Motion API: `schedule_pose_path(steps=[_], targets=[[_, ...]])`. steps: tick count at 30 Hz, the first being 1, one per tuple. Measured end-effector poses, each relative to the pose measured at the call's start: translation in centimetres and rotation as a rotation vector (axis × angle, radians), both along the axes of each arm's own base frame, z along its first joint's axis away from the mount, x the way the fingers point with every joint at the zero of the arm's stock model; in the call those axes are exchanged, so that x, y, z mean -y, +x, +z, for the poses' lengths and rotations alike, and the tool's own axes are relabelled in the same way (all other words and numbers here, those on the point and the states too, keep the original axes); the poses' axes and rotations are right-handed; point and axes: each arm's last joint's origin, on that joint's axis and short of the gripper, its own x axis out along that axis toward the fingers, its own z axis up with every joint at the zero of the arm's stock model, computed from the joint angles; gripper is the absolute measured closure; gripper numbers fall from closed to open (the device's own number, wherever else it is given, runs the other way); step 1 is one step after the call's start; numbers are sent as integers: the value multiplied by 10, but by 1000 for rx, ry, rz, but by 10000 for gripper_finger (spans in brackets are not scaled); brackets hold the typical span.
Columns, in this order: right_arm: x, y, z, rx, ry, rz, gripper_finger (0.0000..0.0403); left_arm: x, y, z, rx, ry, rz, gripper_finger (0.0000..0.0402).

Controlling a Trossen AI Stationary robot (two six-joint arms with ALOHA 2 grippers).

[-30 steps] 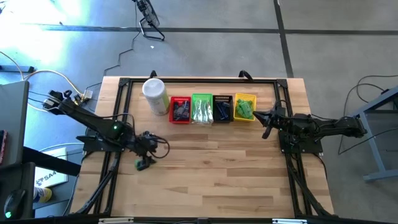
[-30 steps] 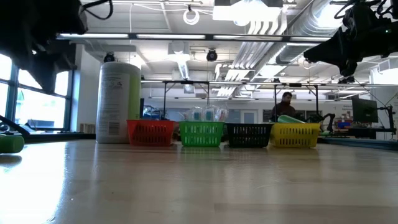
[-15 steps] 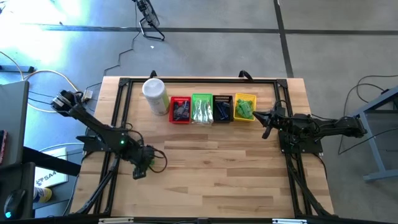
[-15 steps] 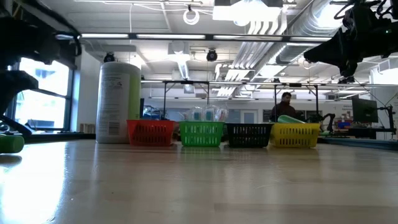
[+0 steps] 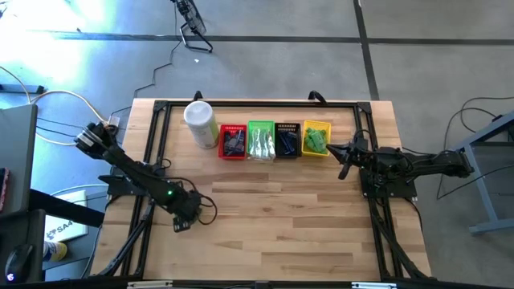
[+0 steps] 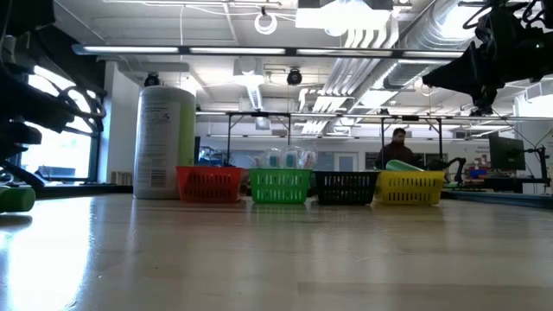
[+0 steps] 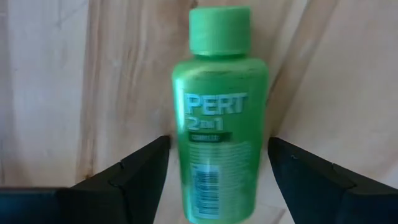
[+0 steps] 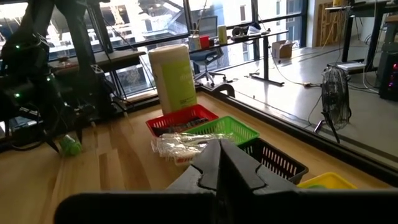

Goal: Pick & Place Travel size toiletries
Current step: Put the green shampoo into the yellow bin

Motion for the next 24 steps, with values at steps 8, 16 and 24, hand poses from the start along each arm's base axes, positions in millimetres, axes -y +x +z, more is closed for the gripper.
schedule_pose_path(steps=[8, 16, 24], targets=[[0, 0, -1, -12, -1, 0, 401, 1, 1, -4, -30, -6, -2, 132], [0, 0, -2, -17, -1, 0, 401, 1, 1, -4, -30, -9, -2, 132], [0, 0, -2, -17, -1, 0, 401, 1, 1, -4, -38, -15, -2, 155]])
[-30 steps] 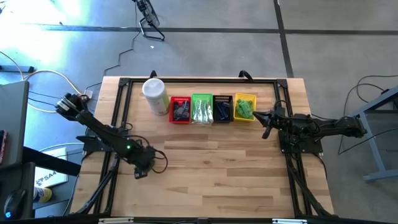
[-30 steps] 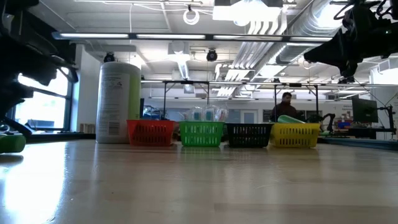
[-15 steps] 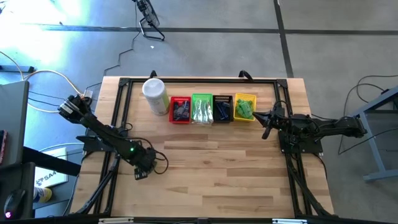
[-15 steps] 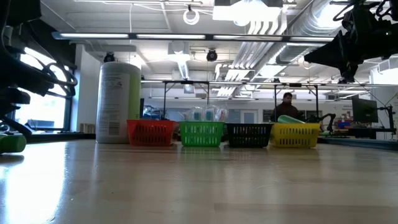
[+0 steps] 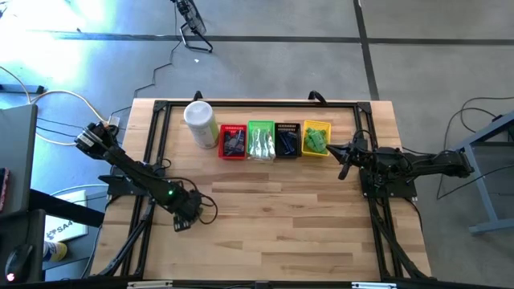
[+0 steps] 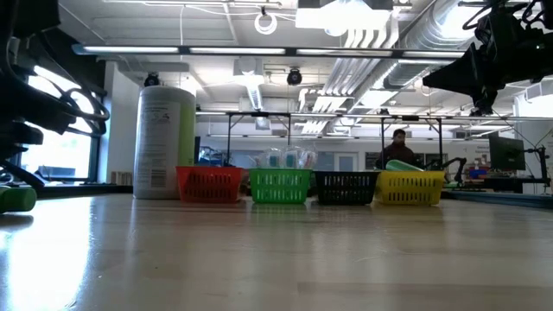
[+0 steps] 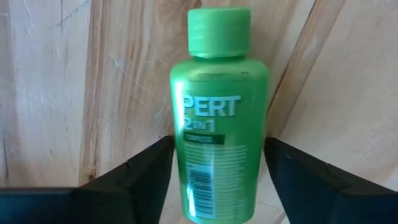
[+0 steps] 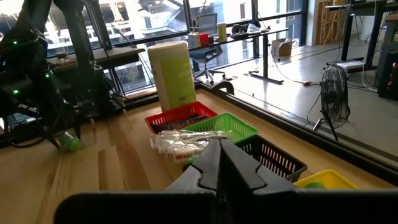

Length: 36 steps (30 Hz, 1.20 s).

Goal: Pick & Place Travel size toiletries
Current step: Put the green shampoo into the yellow bin

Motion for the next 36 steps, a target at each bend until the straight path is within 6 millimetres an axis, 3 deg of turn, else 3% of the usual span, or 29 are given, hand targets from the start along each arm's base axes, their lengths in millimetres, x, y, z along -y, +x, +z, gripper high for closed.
schedule_pose_path(steps=[10, 36], targets=[[0, 0, 0, 0, 0, 0, 400, 0, 0, 0, 1, 8, -22, 228], [0, 0, 0, 0, 0, 1, 400, -3, -2, 3, 27, 31, -85, 226]])
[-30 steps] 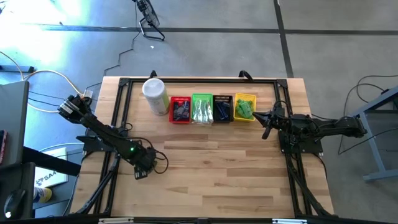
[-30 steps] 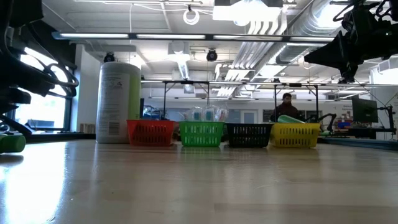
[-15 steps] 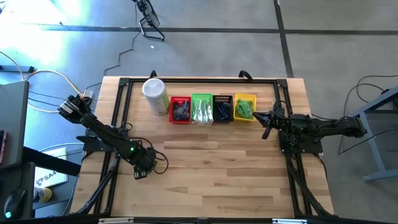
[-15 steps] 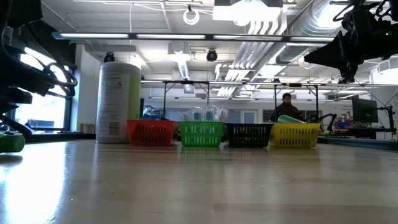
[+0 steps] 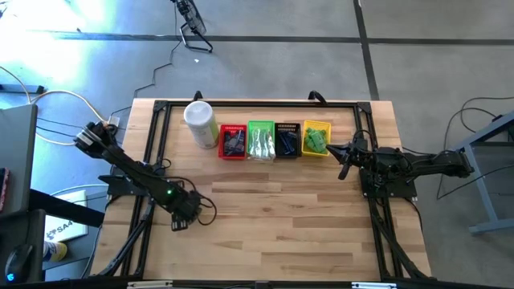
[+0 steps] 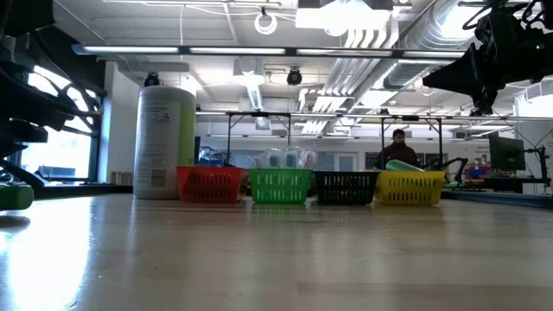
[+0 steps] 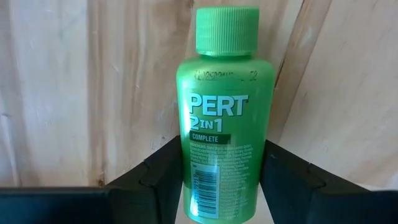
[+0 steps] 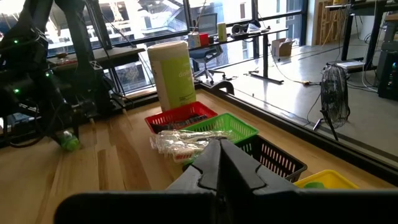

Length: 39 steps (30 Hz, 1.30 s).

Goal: Pick & Place Travel size toiletries
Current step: Put the green shampoo into the yellow bin

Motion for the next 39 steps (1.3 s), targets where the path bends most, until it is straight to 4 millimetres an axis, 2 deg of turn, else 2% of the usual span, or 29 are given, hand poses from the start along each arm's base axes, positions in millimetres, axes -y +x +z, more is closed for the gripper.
schedule_pose_path(steps=[8, 16, 24, 34, 39], targets=[[0, 0, 0, 2, -2, 2, 400, -4, -3, 13, 98, 21, 4, 226], [-1, 1, 7, 53, -48, 58, 400, -13, -6, 33, 286, 106, 36, 226], [-5, 2, 16, 146, -64, 190, 401, -19, -5, 57, 567, 181, 82, 226], [-8, 1, 22, 211, -65, 275, 401, -28, -5, 90, 927, 329, 167, 226], [-8, 3, 22, 212, -60, 303, 401, -34, 8, 105, 1062, 345, 175, 226]])
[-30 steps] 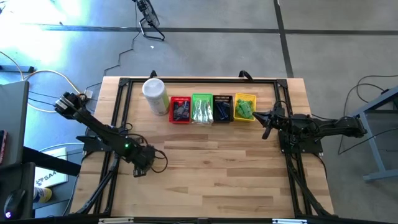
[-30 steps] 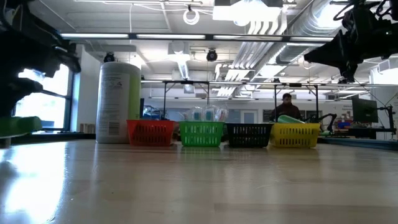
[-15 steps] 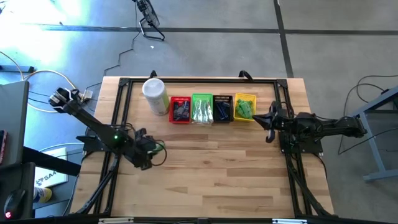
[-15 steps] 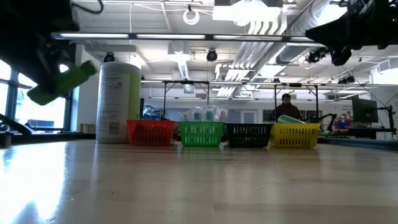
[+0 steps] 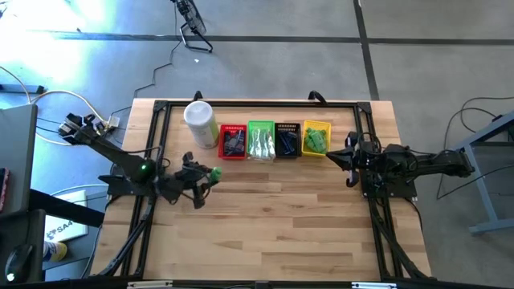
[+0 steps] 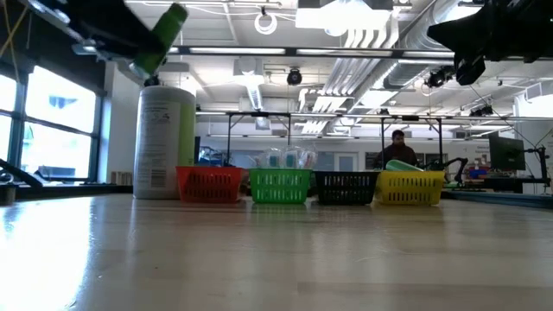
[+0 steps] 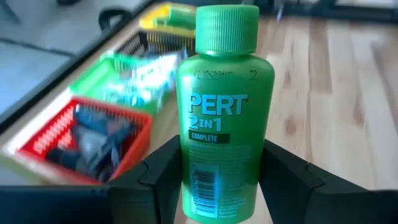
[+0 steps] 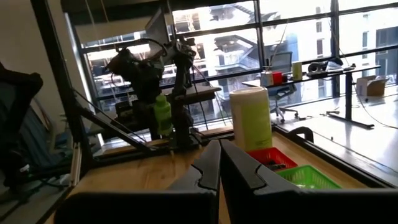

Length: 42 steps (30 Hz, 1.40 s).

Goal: Pick & Place Travel size toiletries
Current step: Put the green shampoo into the yellow bin

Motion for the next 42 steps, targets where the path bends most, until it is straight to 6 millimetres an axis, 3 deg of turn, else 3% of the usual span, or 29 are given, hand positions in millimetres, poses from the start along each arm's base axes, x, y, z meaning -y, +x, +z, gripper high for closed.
schedule_pose_path(steps=[8, 18, 26, 36, 42], targets=[[-2, 13, 3, 22, -1, 18, 401, -28, 38, 12, 123, 25, -36, 226], [-4, 42, -1, 25, -1, 19, 401, -59, 73, 7, 211, -4, -121, 226], [-6, 62, -8, 47, 0, 22, 401, -70, 81, 4, 238, -21, -127, 226], [-9, 83, -19, 67, -12, 91, 401, -69, 81, 8, 279, -25, -150, 226], [-11, 107, -15, 39, -15, 92, 400, -69, 81, 8, 281, -27, -149, 226]])
